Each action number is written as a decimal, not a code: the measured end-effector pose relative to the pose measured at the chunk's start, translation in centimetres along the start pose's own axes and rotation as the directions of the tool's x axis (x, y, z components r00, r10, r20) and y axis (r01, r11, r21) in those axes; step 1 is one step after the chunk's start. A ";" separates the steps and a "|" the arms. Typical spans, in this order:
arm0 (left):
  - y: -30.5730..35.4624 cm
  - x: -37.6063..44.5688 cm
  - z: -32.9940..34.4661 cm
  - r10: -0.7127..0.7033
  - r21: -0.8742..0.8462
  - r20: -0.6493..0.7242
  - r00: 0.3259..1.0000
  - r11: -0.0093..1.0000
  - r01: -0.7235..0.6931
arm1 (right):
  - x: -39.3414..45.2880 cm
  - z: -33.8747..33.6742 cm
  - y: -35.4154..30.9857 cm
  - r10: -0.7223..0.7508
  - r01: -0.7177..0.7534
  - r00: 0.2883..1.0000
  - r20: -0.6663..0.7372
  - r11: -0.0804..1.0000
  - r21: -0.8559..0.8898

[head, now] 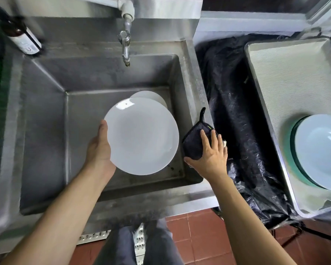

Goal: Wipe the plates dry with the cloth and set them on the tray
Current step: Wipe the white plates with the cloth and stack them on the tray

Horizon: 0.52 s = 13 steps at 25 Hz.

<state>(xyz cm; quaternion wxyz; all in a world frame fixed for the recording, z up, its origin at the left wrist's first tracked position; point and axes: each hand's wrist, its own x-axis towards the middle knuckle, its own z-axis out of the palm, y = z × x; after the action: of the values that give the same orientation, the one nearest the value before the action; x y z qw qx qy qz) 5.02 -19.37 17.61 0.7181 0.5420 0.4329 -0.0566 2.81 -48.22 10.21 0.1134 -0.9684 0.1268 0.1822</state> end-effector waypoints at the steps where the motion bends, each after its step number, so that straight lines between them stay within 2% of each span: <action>1: 0.3 -0.3 0.1 -0.002 0.004 0.013 1.000 1.000 0.002 | 0.0 0.2 0.1 -0.019 0.019 1.000 -0.019 1.000 -0.003; 4: 1.4 -1.2 0.3 0.017 0.012 0.046 0.999 1.000 -0.017 | -0.6 0.7 -0.2 -0.011 0.010 0.994 -0.111 1.000 -0.011; 6: 2.2 -1.7 0.3 0.053 0.019 0.022 0.998 0.998 -0.053 | -0.9 0.6 -0.9 -0.022 0.027 0.980 -0.197 0.999 0.025; 8: 2.9 -2.3 0.2 0.080 0.035 0.012 0.997 0.996 -0.080 | -0.9 -0.4 -1.7 0.028 0.023 0.962 -0.270 0.983 0.182; 9: 3.3 -2.7 0.2 0.085 0.042 0.018 0.996 0.995 -0.086 | -1.0 -1.4 -2.3 0.097 0.008 0.951 -0.294 0.942 0.336; 11: 3.8 -3.4 0.4 0.107 0.052 0.035 0.994 0.993 -0.108 | -1.2 -4.3 -4.1 0.232 0.048 0.907 -0.352 0.773 0.632; 13: 4.1 -4.2 0.6 0.142 0.067 0.054 0.988 0.987 -0.146 | -2.1 -7.6 -6.9 0.243 0.215 0.852 -0.464 0.645 0.733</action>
<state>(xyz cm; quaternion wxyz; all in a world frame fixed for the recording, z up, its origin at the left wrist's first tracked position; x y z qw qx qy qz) 5.05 -19.86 23.54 0.7112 0.5953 0.3724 -0.0330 5.30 -43.29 19.08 0.4700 -0.8386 0.2252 -0.1582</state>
